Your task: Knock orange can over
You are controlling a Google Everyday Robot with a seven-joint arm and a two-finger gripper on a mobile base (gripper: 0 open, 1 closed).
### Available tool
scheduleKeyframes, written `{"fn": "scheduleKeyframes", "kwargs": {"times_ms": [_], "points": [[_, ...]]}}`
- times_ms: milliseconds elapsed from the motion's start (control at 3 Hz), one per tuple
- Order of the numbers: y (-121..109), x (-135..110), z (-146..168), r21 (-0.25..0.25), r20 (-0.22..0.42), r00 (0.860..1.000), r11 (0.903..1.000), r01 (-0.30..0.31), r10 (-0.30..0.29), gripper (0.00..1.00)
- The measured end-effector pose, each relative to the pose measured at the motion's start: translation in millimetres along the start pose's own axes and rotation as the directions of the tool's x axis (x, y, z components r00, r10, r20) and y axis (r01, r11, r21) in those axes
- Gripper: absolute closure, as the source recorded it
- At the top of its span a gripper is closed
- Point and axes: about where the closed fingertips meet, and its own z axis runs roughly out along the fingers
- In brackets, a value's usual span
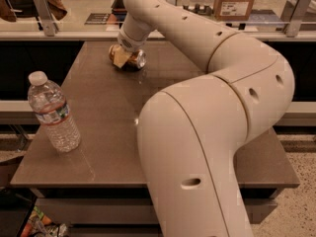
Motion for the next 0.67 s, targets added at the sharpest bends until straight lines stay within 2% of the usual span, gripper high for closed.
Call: {"fn": "scheduleKeyframes", "kwargs": {"times_ms": [667], "points": [[0.3, -1.7, -1.1, -0.003, -0.002, 1.000, 1.0000, 0.001, -0.001, 0.35]]}}
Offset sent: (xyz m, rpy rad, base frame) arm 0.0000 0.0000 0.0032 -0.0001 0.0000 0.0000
